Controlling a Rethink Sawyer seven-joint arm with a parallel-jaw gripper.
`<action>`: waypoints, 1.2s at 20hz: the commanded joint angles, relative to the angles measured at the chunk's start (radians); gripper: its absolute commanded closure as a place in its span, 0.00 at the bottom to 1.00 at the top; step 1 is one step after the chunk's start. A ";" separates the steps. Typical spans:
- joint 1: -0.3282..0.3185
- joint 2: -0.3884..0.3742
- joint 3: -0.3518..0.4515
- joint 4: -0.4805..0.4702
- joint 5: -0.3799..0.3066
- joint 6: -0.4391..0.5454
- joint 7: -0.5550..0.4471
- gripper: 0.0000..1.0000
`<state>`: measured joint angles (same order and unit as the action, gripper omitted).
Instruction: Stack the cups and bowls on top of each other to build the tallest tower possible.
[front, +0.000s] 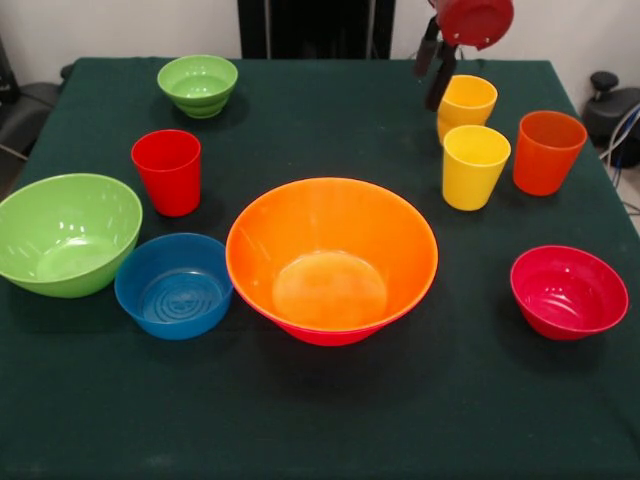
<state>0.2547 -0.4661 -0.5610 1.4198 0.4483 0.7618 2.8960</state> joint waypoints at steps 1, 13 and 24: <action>0.006 0.074 0.037 -0.050 0.045 0.109 0.288 0.00; 0.037 0.133 -0.012 -0.133 0.091 0.175 0.389 0.00; 0.022 0.092 -0.011 -0.170 0.090 0.257 0.389 0.00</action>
<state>0.2801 -0.3661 -0.6373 1.2943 0.5281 0.9072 3.0924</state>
